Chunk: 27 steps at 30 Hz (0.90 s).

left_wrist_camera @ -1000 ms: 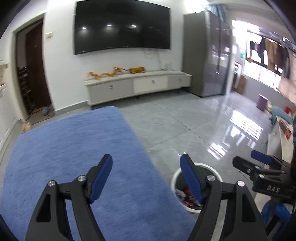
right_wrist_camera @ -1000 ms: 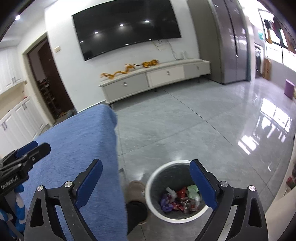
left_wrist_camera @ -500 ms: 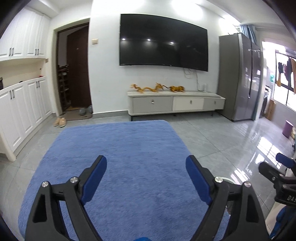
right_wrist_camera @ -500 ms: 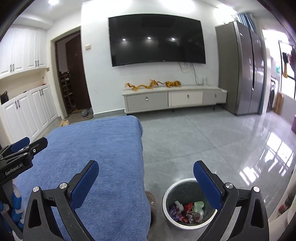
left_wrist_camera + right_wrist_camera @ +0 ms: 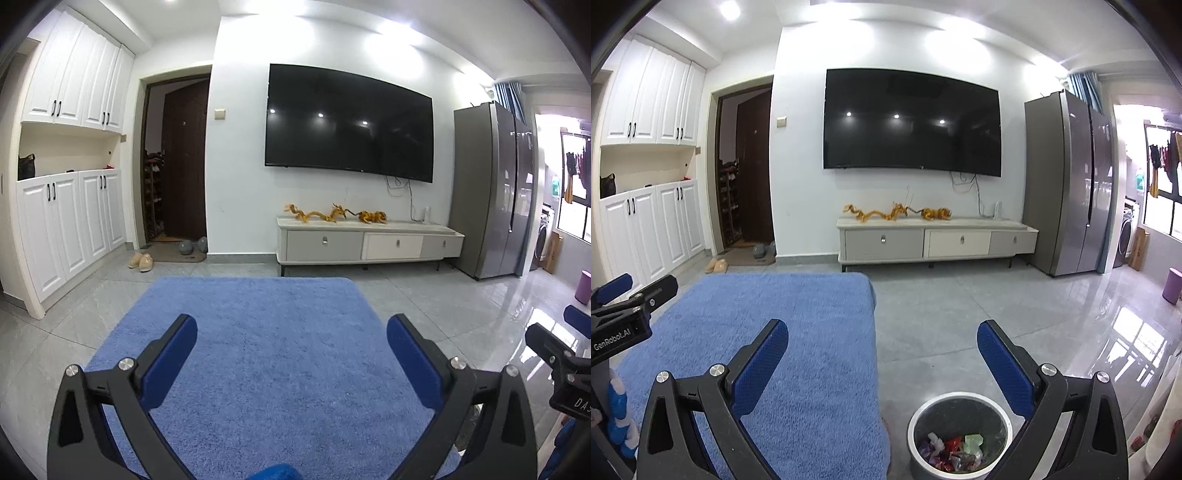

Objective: Collect trash

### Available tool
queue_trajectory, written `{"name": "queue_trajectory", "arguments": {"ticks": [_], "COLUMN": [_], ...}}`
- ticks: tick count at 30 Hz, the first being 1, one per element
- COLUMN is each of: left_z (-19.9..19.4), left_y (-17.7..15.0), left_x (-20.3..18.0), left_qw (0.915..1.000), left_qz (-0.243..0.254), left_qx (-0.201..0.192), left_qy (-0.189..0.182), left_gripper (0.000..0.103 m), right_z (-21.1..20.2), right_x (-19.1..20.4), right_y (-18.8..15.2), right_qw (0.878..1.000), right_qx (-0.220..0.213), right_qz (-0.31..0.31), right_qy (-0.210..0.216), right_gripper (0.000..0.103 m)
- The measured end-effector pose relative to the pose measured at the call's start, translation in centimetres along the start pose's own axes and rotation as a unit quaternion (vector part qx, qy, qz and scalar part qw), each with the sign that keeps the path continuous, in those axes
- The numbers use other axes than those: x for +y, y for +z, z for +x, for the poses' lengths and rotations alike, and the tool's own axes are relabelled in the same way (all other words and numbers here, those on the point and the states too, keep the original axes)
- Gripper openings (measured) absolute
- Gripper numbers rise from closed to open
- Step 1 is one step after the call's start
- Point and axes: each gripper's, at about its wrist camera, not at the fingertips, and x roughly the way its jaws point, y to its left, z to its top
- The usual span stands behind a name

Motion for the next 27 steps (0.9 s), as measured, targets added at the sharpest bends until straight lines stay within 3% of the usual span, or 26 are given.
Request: {"name": "queue_trajectory", "arguments": {"ticks": [18, 27], "left_z": [-0.1, 0.5], "left_y": [-0.6, -1.0], "left_x": [1.1, 0.7], "left_qw": [0.9996, 0.9993], "left_qz": [-0.013, -0.01], "left_qx": [0.002, 0.023], "left_qy": [0.025, 0.026], "left_gripper": [0.103, 0.103], "right_z": [0.5, 1.5], "right_x": [-1.4, -1.7], "right_y": [-1.5, -2.4], "right_qw": [0.999, 0.999], "right_qx": [0.001, 0.02], "right_qz": [0.028, 0.03], "right_qy": [-0.021, -0.019], "right_gripper": [0.103, 0.103]}}
